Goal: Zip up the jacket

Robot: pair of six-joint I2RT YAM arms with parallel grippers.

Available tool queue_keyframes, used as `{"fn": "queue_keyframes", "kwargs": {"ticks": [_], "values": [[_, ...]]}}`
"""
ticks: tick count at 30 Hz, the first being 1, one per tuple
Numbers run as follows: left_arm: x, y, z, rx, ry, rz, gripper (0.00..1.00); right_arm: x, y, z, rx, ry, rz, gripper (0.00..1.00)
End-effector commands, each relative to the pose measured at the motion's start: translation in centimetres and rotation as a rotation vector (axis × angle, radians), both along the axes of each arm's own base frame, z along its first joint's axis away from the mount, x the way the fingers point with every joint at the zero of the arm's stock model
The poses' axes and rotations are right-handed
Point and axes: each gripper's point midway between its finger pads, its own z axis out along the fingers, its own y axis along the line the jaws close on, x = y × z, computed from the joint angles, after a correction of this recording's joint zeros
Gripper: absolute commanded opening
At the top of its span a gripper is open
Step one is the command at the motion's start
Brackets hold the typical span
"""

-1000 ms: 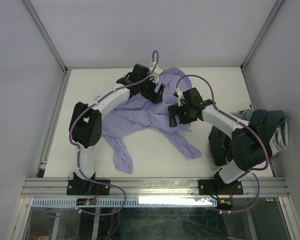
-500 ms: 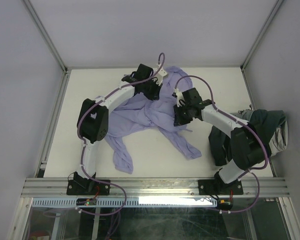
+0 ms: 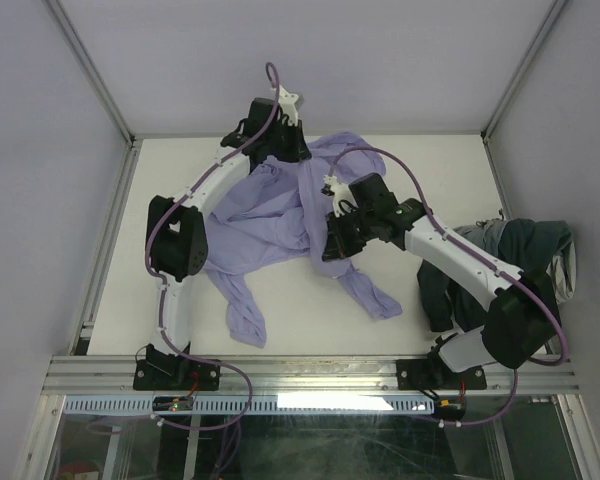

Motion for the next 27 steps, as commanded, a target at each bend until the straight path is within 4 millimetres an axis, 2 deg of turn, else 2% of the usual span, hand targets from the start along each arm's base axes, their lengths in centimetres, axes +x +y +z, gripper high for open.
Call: {"fn": "queue_keyframes", "kwargs": {"ticks": [1,3,4,6,9,12,14,17,20,22,24,27], "values": [[1.5,1.0,10.9,-0.239,-0.110,0.152,0.00,-3.8,5.2,6.8,0.254,0.038,0.142,0.00],[1.5,1.4,11.1,-0.254,-0.101,0.186,0.00,-4.8,7.0,7.8,0.308,0.040,0.181,0.00],[1.5,1.5,10.7,-0.253,-0.094,0.200,0.00,-5.1,7.8,7.7,0.322,0.051,0.199,0.04],[1.6,1.8,8.9,-0.238,-0.057,0.227,0.01,-5.4,8.9,6.9,0.319,0.083,0.219,0.14],[1.3,2.4,5.1,-0.190,0.004,0.243,0.12,-5.5,9.0,5.2,0.262,0.118,0.235,0.33],[0.7,3.4,3.5,-0.160,0.033,0.254,0.34,-4.9,8.1,5.4,0.236,0.079,0.214,0.47],[0.1,4.5,3.9,-0.152,0.025,0.270,0.49,-4.2,6.9,5.8,0.217,0.045,0.171,0.54],[-1.0,6.2,4.7,-0.133,0.004,0.299,0.60,-2.8,4.0,5.6,0.164,0.022,0.080,0.60],[-3.1,7.9,5.3,-0.109,0.009,0.337,0.71,-2.0,1.9,4.2,0.092,0.011,0.012,0.62],[-5.0,9.1,5.1,-0.095,0.038,0.367,0.74,-1.8,1.5,3.1,0.056,0.024,-0.006,0.63],[-7.4,10.5,4.0,-0.085,0.087,0.414,0.76,-1.7,2.1,2.4,0.052,0.046,0.002,0.62],[-10.8,13.2,2.1,-0.061,0.155,0.510,0.81,-1.8,4.5,1.7,0.061,0.022,0.041,0.63]]}}
